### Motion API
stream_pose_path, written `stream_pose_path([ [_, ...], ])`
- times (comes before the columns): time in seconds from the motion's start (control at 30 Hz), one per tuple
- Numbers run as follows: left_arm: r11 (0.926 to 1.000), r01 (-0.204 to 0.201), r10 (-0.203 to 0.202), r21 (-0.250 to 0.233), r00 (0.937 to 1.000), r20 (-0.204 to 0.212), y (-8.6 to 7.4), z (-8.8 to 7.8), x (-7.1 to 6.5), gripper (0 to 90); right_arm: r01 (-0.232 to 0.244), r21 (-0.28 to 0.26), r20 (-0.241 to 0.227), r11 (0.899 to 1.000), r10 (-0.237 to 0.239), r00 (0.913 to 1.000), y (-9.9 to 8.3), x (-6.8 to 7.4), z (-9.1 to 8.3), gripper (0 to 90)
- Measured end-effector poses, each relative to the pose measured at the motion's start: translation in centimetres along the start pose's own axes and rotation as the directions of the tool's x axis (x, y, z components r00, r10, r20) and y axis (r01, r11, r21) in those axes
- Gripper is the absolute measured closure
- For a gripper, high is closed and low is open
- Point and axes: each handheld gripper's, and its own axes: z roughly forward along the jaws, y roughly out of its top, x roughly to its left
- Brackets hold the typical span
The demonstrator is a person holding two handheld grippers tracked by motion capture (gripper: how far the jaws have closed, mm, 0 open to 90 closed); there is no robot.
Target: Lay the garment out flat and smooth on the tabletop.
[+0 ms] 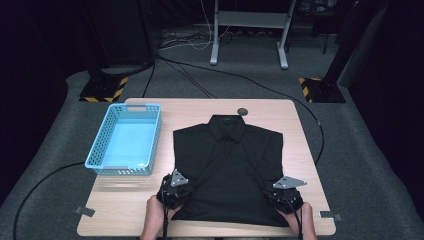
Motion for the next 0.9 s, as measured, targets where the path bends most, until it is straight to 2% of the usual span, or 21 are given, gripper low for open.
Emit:
stream_pose_path([
  [0.03, 1.0, 0.004, -0.004, 0.002, 0.9999, -0.017, 0.1, -0.1, 0.1, 75.6, 0.009, 0.012, 0.005, 1.0, -0.009, 1.0, -0.1, 0.0, 0.1, 64.9],
  [0.07, 0.9999, 0.012, -0.012, -0.003, 0.9996, -0.025, 0.3, -0.2, 0.4, 67.5, 0.001, 0.005, 0.014, 1.0, -0.001, 0.9999, -0.1, -0.3, 0.0, 61.0],
  [0.13, 0.9997, 0.017, -0.018, -0.015, 0.9965, -0.082, 1.2, -0.1, 0.8, 54.2, -0.05, -0.037, 0.033, 0.998, 0.051, 0.9981, 0.1, -1.4, -0.2, 46.6],
  [0.17, 0.9996, 0.024, -0.025, -0.017, 0.9961, -0.084, 1.5, 0.1, 0.9, 47.2, -0.082, -0.065, 0.07, 0.995, 0.086, 0.9938, 0.3, -2.1, -0.2, 42.1],
  [0.2, 0.9996, 0.026, -0.027, -0.01, 0.9944, -0.102, 1.8, 0.6, 1.1, 44.3, -0.095, -0.071, 0.077, 0.993, 0.101, 0.9919, 0.5, -2.5, -0.1, 37.9],
  [0.27, 0.9991, 0.038, -0.036, 0.016, 0.9922, -0.119, 2.0, 2.0, 1.3, 34.9, -0.122, -0.056, 0.097, 0.991, 0.127, 0.9871, 0.6, -3.3, 0.9, 23.7],
  [0.33, 0.9985, 0.043, -0.038, 0.035, 0.9903, -0.134, 1.9, 3.4, 1.5, 29.1, -0.114, -0.022, 0.107, 0.993, 0.116, 0.9875, 0.5, -3.5, 2.0, 16.7],
  [0.4, 0.9971, 0.064, -0.058, 0.04, 0.9896, -0.131, 1.5, 4.4, 1.9, 24.9, -0.096, -0.005, 0.107, 0.995, 0.096, 0.9896, 0.3, -3.6, 3.1, 14.3],
  [0.43, 0.9964, 0.081, -0.078, 0.024, 0.9896, -0.121, 1.3, 4.5, 2.0, 21.2, -0.097, -0.015, 0.104, 0.995, 0.098, 0.9898, 0.2, -3.6, 3.5, 12.9],
  [0.57, 0.9972, 0.074, -0.074, -0.003, 0.9891, -0.127, 1.1, 4.7, 2.4, 18.4, -0.1, -0.034, 0.095, 0.994, 0.102, 0.9902, 0.2, -4.0, 3.8, 12.3],
  [0.67, 0.9963, 0.075, -0.08, -0.041, 0.9881, -0.131, 1.2, 5.1, 3.0, 18.4, -0.098, -0.05, 0.095, 0.994, 0.102, 0.9902, 0.3, -4.4, 4.1, 12.3],
  [0.77, 0.9952, 0.076, -0.084, -0.061, 0.9877, -0.132, 1.9, 5.9, 3.8, 18.8, -0.105, -0.053, 0.102, 0.993, 0.11, 0.9887, 0.9, -5.2, 4.7, 12.3],
  [0.87, 0.9961, 0.079, -0.084, -0.038, 0.9882, -0.128, 2.9, 6.4, 4.5, 18.8, -0.112, -0.047, 0.106, 0.993, 0.116, 0.9875, 1.7, -6.1, 5.3, 12.6],
  [0.9, 0.9954, 0.093, -0.095, -0.026, 0.988, -0.122, 3.1, 6.3, 4.6, 18.4, -0.116, -0.041, 0.105, 0.992, 0.12, 0.9873, 1.9, -6.3, 5.4, 13.6],
])
